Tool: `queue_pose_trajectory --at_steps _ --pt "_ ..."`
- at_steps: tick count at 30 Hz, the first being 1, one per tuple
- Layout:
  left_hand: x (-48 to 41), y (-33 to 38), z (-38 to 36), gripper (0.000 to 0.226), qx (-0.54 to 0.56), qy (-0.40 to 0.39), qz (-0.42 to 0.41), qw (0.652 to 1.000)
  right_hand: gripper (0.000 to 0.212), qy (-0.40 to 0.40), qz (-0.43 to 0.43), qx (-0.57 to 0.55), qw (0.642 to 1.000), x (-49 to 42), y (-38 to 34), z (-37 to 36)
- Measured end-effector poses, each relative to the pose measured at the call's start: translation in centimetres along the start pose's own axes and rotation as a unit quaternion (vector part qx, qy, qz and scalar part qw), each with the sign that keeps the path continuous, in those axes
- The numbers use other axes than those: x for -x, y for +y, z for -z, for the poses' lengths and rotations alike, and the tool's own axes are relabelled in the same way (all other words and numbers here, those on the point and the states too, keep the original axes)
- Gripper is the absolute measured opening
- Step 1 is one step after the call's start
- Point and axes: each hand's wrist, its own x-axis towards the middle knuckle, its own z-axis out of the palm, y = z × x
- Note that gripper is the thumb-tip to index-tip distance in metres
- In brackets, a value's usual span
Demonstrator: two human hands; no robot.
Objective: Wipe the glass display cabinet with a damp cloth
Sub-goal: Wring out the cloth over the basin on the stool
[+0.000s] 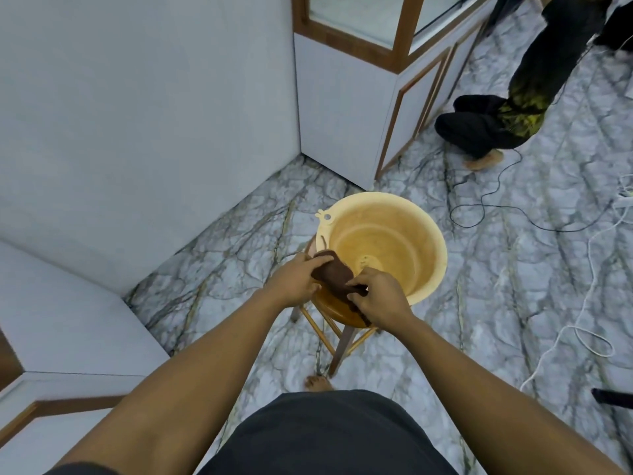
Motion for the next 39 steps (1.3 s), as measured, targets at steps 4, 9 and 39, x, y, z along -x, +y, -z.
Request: queue_pose_trajectory --at_steps 4,9,39 --pt "0.1 0.0 0.1 0.058 0.015 0.025 -0.001 1.000 0.023 0.003 0.007 -0.043 0.999 -0.3 -0.8 0.8" --pt "1.0 -1.1 0.7 0.046 0.036 0.042 -0.003 0.998 0.018 -0.012 0.042 -0.102 0.994 -1.4 -2.7 2.5" --pt "16.4 -6.6 9.4 0.062 0.454 0.398 0.260 0.753 0.035 -0.184 0.259 -0.341 0.885 -8.5 -24.5 1.9"
